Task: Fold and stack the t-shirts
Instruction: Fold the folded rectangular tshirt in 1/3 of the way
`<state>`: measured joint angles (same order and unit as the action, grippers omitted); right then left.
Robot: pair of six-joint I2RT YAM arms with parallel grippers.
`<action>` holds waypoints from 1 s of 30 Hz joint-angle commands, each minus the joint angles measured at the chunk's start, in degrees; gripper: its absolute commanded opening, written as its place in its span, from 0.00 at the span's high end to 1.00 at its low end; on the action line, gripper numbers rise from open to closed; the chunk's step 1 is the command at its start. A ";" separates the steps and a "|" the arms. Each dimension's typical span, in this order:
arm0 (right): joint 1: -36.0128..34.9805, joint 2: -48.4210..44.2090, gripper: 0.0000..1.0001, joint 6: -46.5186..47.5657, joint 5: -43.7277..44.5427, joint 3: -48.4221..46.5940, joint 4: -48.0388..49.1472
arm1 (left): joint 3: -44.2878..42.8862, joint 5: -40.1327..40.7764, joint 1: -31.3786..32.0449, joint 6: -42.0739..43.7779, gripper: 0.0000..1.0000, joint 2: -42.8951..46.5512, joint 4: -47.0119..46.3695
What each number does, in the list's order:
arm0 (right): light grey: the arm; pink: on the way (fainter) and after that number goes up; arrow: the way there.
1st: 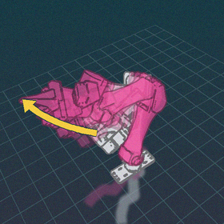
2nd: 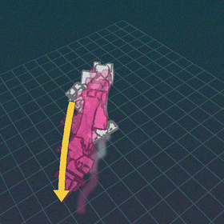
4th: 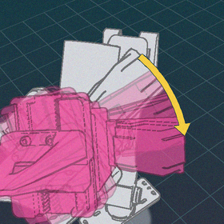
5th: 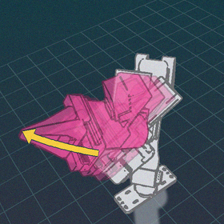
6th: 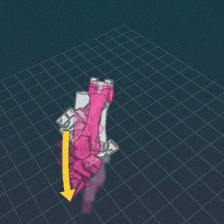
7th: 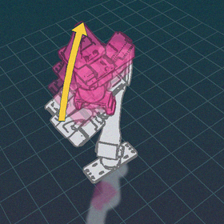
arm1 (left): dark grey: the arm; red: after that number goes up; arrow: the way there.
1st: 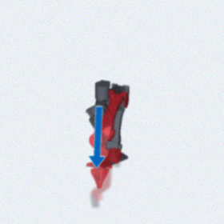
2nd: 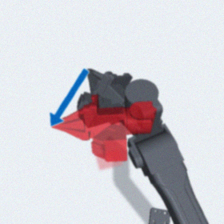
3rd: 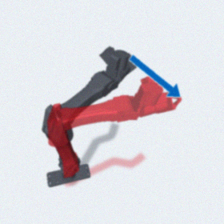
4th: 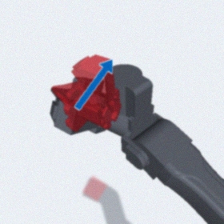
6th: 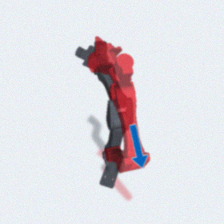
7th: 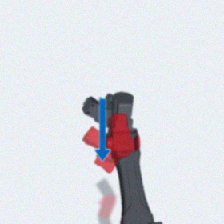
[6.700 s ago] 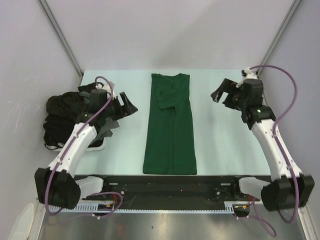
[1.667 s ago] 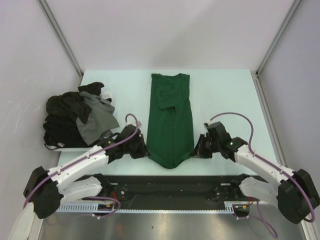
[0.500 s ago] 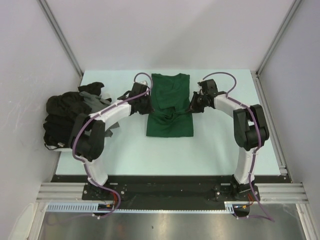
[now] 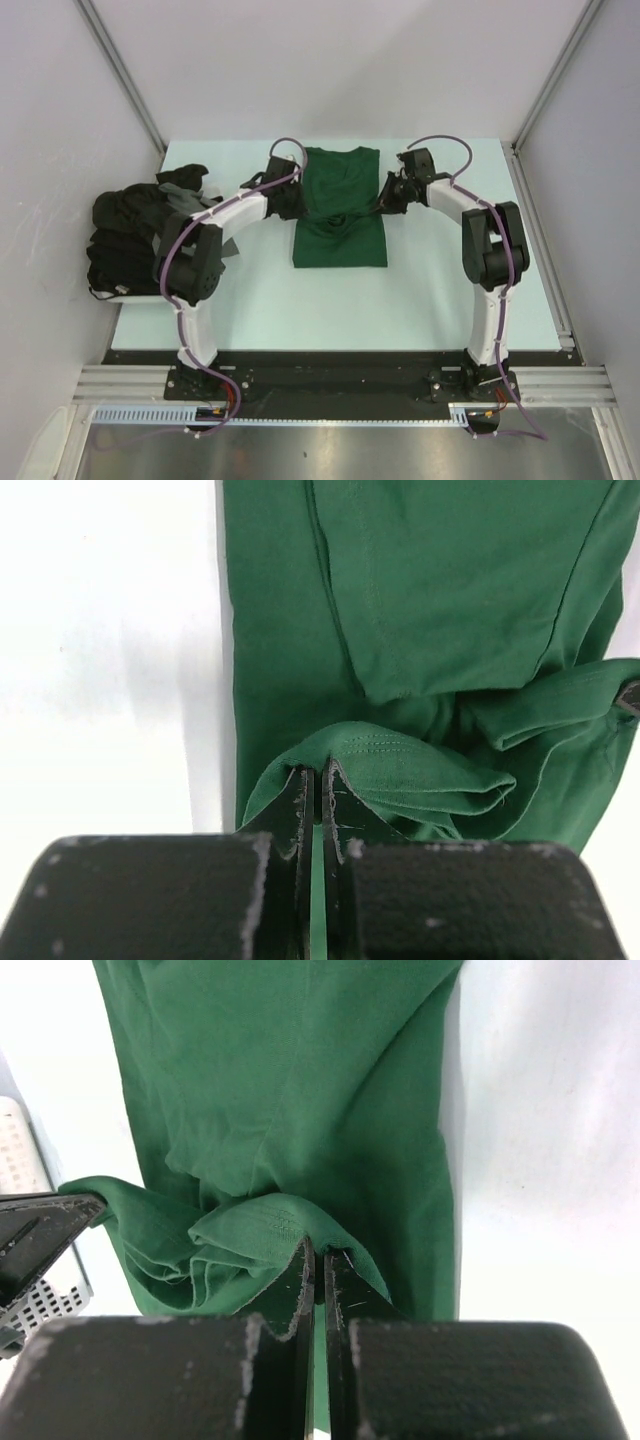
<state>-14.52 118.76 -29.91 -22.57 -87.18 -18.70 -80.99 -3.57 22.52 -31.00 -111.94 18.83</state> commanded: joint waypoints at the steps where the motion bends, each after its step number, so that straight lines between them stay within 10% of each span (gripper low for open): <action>1: 0.46 2.35 1.00 -0.41 0.07 -3.70 0.24 | -4.52 -0.82 -0.99 1.82 1.00 -1.78 -0.20; 9: 0.73 5.78 0.99 0.38 0.07 -8.88 -3.09 | -10.06 0.06 -1.87 3.66 0.99 -5.74 3.05; 12: 1.08 5.17 0.59 0.64 -1.07 -10.99 -4.77 | -13.13 1.28 -1.87 5.94 0.48 -5.40 5.95; 13: 1.25 3.95 0.51 0.64 -1.77 -11.35 -4.51 | -15.66 1.55 -1.87 6.56 0.17 -5.13 7.96; 15: 1.34 2.10 0.35 0.91 -3.79 -13.10 -4.77 | -18.92 1.38 -2.05 8.67 0.01 -4.34 10.25; 21: -0.59 -8.18 0.25 0.21 -7.23 -9.10 -4.69 | -20.28 -1.51 -1.96 7.03 0.00 5.92 15.37; 30: -11.13 -14.00 0.32 -5.76 -4.51 7.71 8.56 | 22.51 -11.10 -0.73 -9.40 0.02 32.04 -8.06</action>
<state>-21.91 103.00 -31.40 -26.98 -85.12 -17.98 -70.37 -9.13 21.06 -31.22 -84.40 21.71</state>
